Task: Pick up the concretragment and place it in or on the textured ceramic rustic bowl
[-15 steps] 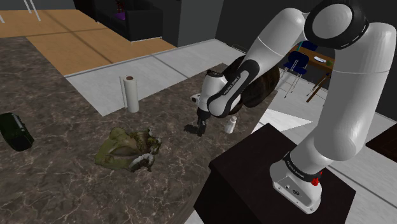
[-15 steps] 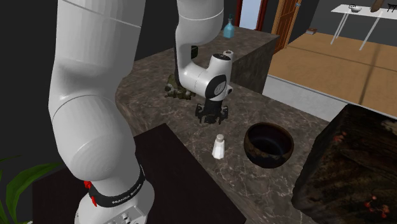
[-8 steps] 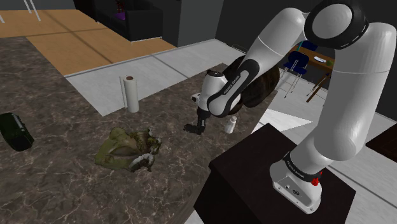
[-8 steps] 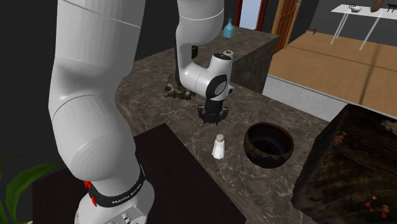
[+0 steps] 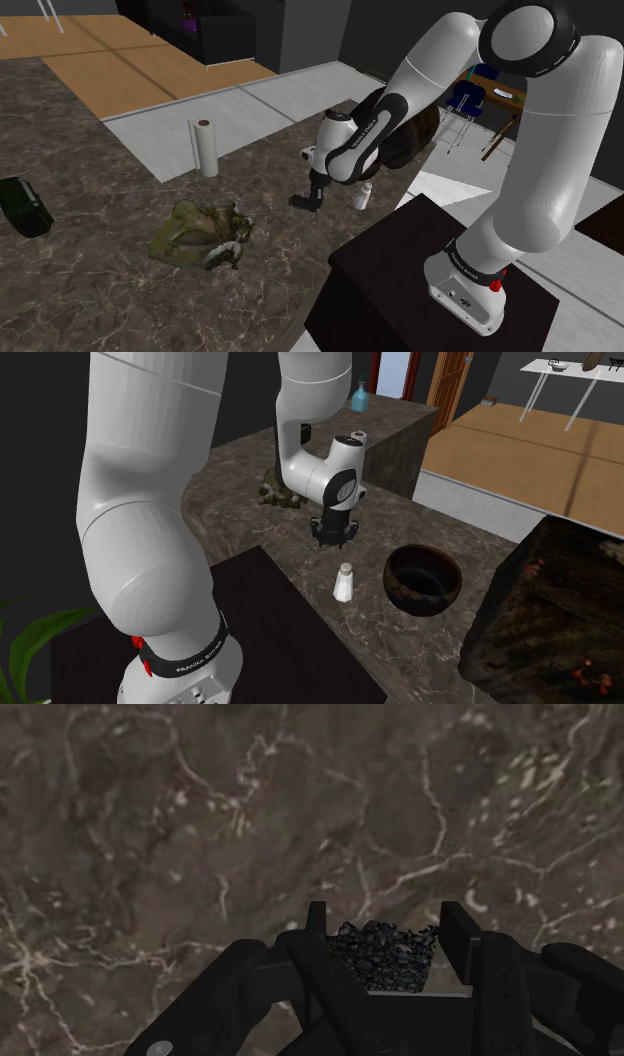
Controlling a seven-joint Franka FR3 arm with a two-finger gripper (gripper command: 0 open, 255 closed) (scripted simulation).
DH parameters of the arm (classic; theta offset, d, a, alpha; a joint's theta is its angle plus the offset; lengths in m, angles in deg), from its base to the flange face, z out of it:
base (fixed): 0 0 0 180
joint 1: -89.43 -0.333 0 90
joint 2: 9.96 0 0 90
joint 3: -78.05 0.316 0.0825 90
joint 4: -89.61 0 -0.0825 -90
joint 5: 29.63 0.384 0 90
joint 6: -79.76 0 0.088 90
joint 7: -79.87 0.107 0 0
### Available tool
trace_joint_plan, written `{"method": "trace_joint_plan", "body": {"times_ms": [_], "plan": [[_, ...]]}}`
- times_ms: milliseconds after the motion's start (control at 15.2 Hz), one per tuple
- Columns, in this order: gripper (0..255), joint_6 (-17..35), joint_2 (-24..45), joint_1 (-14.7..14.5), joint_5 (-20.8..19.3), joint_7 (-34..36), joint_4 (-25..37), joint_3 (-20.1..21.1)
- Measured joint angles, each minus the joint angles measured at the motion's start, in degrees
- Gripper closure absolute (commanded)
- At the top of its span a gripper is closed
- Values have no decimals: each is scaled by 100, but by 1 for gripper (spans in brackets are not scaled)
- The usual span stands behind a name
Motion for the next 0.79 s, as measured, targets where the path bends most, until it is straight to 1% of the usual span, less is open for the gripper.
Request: {"method": "trace_joint_plan", "body": {"times_ms": [330, 726, 792], "plan": [[255, -253, -319, 98, 109, -58, -93, 140], [255, -699, -841, 250, 323, -176, -164, 341], [0, -700, -844, 250, 323, -177, -163, 341]]}}
